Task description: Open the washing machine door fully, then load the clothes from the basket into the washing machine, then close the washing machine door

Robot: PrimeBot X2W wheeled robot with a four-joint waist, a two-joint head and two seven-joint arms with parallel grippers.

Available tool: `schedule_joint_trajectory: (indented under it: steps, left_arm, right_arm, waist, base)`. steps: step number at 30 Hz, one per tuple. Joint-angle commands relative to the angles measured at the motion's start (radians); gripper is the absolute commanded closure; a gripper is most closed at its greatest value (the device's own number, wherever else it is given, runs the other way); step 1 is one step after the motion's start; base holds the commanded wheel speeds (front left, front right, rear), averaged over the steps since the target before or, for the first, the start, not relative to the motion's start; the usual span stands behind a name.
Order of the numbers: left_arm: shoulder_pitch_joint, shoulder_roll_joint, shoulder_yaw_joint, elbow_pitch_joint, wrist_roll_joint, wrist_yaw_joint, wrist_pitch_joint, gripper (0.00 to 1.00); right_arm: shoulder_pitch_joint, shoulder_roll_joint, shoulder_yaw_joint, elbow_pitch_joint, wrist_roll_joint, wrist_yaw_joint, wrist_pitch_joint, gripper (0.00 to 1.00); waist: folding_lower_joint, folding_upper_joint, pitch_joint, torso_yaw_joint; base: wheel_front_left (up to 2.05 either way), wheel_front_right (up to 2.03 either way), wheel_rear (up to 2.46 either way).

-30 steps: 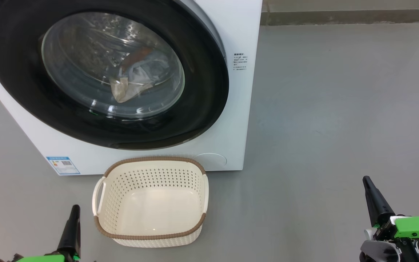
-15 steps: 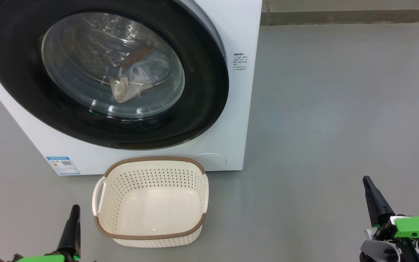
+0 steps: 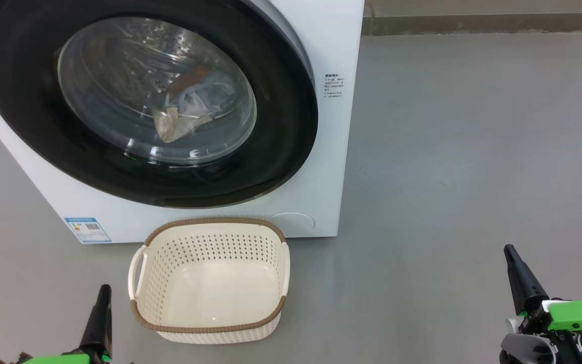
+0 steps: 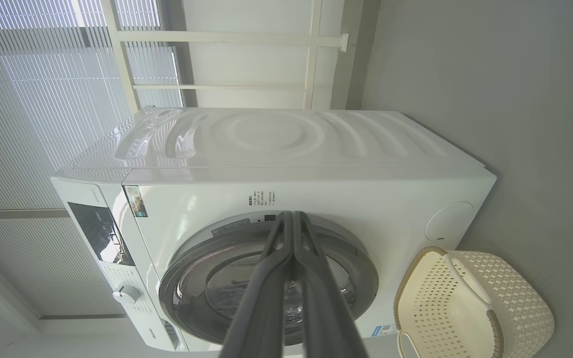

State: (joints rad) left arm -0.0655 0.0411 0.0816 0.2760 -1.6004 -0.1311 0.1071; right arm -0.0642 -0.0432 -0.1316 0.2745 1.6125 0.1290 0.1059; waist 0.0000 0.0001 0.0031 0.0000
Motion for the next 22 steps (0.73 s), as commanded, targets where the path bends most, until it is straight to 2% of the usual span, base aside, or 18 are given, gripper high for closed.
schedule_joint_trajectory:
  steps: [1,22]
  left_arm:
    - [-0.042,0.009,0.032,-0.031,-0.008,0.000,0.006,1.00]
    - [-0.042,0.009,0.032,-0.031,-0.008,0.000,0.006,1.00]
  right_arm:
    - [-0.044,-0.008,0.018,-0.030,-0.004,0.002,0.007,1.00]
    - [-0.044,-0.008,0.018,-0.030,-0.004,0.002,0.007,1.00]
  waist:
    - [0.0000,-0.0001,0.000,0.000]
    - [0.0000,-0.0001,0.000,0.000]
  base:
    - [0.00,0.00,0.00]
    - [0.00,0.00,0.00]
